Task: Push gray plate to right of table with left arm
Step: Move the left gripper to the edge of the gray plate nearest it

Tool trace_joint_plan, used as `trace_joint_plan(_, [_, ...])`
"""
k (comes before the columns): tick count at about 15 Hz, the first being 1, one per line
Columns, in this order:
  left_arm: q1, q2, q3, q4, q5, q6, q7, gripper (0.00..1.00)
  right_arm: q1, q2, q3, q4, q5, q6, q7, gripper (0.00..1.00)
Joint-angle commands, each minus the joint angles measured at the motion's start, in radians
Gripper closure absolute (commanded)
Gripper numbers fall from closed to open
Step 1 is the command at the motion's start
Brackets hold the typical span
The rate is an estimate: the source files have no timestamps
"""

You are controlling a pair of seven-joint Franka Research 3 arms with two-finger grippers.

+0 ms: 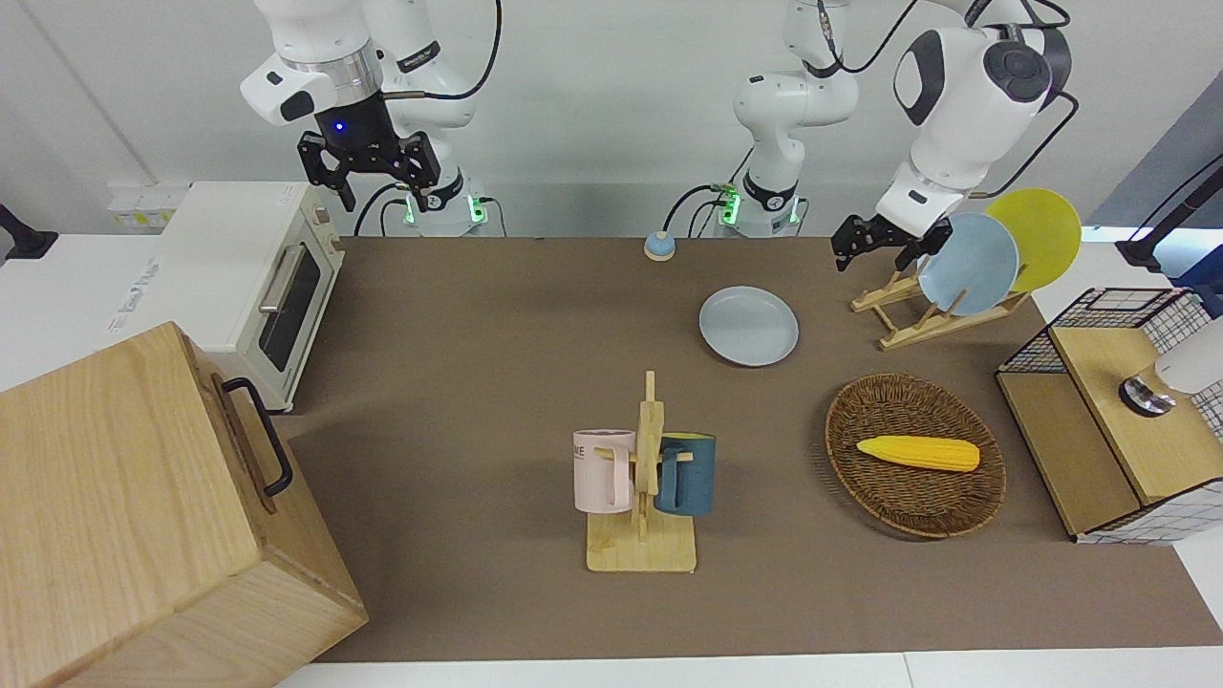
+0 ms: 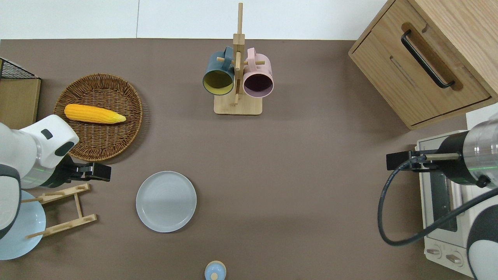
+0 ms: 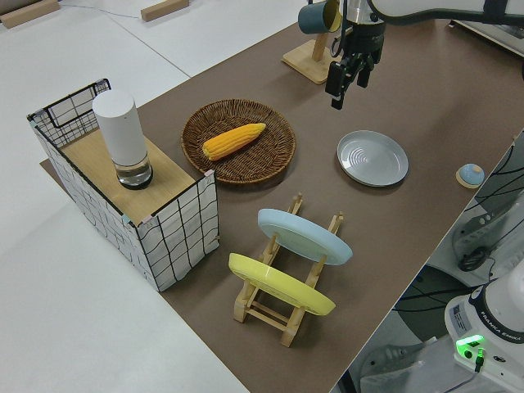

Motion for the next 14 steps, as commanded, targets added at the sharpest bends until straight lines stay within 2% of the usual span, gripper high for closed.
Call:
trace_joint_plan(1, [0.029, -0.075, -0.014, -0.191, -0.062, 0.166, 0.005, 0.01, -0.024, -0.027, 0.014, -0.027, 0.021, 0.0, 0.01, 0.005])
trace_joint_plan(5, [0.035, -0.099, -0.017, -0.258, -0.064, 0.18, 0.002, 0.01, -0.024, -0.027, 0.014, -0.027, 0.021, 0.0, 0.01, 0.005])
trace_joint_plan(8, [0.043, -0.099, -0.028, -0.344, -0.067, 0.237, 0.002, 0.01, -0.024, -0.027, 0.014, -0.027, 0.021, 0.0, 0.01, 0.005])
trace_joint_plan(14, [0.059, -0.101, -0.084, -0.525, -0.139, 0.436, 0.003, 0.02, -0.024, -0.027, 0.014, -0.027, 0.021, 0.0, 0.012, 0.005])
